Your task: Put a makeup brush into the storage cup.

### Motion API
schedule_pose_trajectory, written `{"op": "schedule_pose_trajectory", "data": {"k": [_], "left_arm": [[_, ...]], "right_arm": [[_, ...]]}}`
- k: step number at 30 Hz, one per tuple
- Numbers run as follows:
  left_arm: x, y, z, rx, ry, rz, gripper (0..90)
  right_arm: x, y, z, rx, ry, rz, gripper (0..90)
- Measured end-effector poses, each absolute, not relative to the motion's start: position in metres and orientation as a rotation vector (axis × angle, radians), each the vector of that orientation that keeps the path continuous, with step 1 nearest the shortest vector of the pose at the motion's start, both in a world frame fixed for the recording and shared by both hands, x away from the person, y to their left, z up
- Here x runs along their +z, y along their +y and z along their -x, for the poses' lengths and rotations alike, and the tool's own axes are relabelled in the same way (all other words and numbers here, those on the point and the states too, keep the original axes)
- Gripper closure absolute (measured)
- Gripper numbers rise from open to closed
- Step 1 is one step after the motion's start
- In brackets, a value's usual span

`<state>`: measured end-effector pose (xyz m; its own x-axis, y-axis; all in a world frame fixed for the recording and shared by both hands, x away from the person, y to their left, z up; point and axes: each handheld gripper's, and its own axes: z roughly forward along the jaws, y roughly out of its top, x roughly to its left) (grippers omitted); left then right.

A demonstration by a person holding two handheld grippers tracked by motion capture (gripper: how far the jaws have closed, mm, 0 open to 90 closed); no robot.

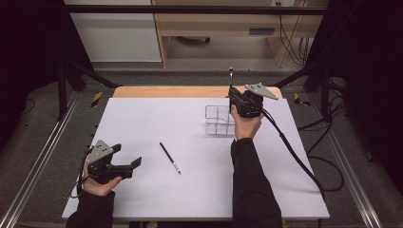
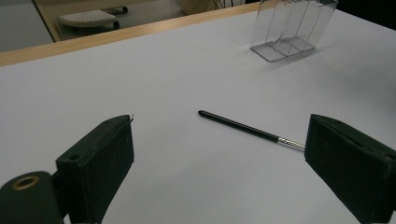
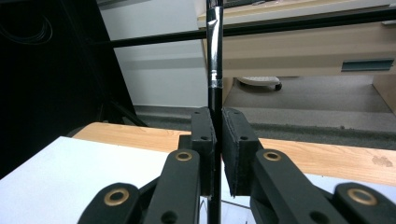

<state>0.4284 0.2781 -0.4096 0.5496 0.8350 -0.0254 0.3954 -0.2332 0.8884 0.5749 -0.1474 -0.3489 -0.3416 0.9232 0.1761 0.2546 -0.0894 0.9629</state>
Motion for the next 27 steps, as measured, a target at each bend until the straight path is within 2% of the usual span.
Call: {"op": "schedule_pose_trajectory", "data": {"k": [27], "left_arm": [[-0.407,0.279,-0.427,0.595,1.001,-1.836,7.1]], "right_arm": [[-0.371,-0.135,-0.596,1.460,1.603,-1.322,84.0]]}}
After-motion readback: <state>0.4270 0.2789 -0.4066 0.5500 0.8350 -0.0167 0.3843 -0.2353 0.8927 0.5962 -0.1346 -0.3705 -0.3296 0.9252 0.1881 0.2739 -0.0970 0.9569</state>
